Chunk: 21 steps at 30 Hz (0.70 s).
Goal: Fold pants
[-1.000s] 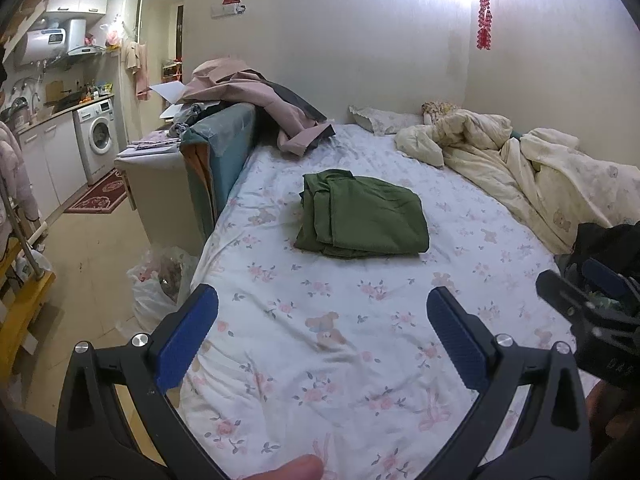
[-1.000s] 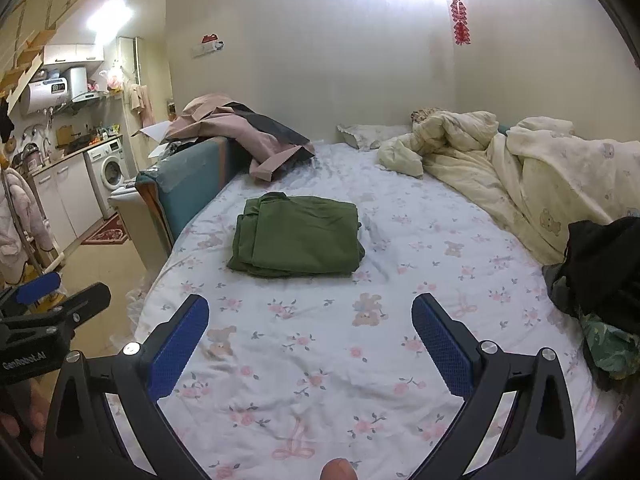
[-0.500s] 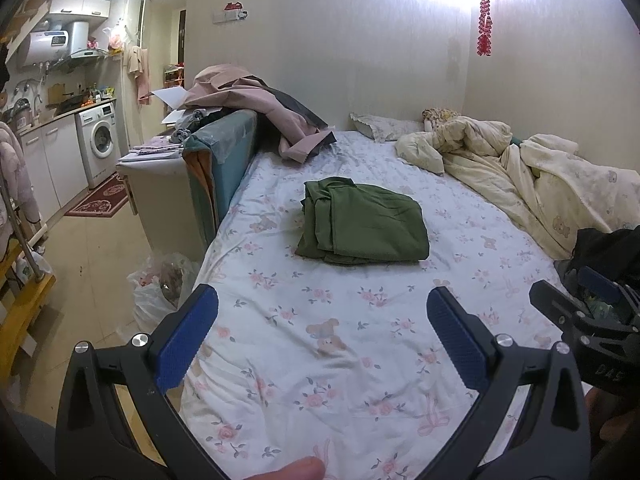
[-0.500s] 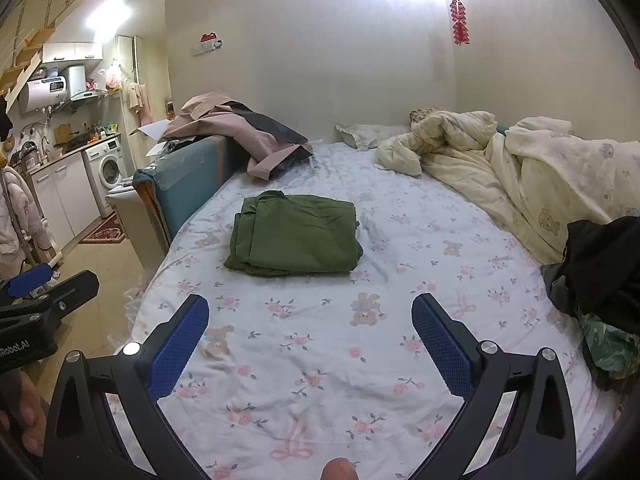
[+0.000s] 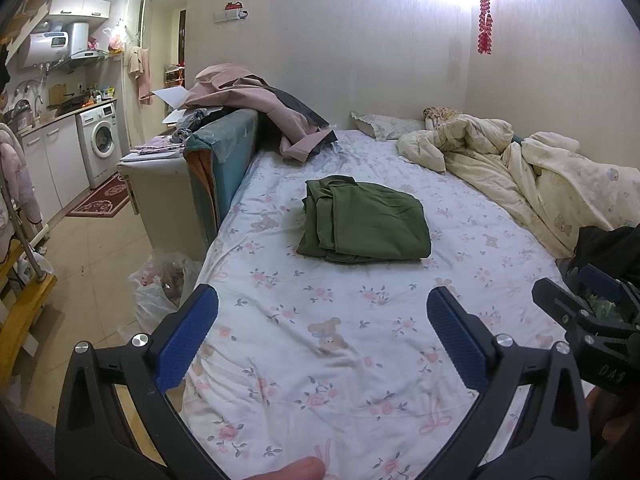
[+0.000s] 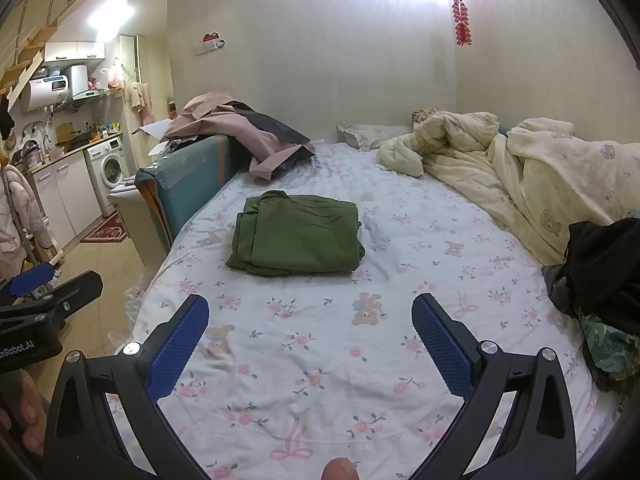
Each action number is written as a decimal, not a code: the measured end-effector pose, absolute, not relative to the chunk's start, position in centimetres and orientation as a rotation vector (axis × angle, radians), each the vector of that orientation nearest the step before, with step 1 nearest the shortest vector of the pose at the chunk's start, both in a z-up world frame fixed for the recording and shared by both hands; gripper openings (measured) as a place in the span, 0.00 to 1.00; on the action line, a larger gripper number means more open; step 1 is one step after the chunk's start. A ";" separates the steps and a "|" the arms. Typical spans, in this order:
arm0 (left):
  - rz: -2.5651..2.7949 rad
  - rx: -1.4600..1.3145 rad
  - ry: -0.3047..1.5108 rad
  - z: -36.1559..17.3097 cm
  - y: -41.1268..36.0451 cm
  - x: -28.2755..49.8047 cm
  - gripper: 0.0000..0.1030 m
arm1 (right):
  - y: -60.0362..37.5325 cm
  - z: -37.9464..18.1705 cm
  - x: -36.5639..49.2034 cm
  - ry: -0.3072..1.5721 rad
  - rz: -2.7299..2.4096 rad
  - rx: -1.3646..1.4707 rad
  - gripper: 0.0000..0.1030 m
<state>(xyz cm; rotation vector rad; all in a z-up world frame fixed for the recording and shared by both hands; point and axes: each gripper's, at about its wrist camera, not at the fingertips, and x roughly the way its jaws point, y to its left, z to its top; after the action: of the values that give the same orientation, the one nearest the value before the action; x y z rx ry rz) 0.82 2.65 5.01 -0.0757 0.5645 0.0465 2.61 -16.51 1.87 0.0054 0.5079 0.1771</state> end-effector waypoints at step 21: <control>0.042 -0.074 0.567 5.0 2.7 0.8 1.00 | -16.3 1.9 2.5 0.509 0.174 0.005 1.00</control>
<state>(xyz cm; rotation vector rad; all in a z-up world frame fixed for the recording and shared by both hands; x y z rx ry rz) 0.81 2.74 5.03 -0.0735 0.5666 0.0420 2.52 -16.34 1.85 0.0052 0.5090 0.1744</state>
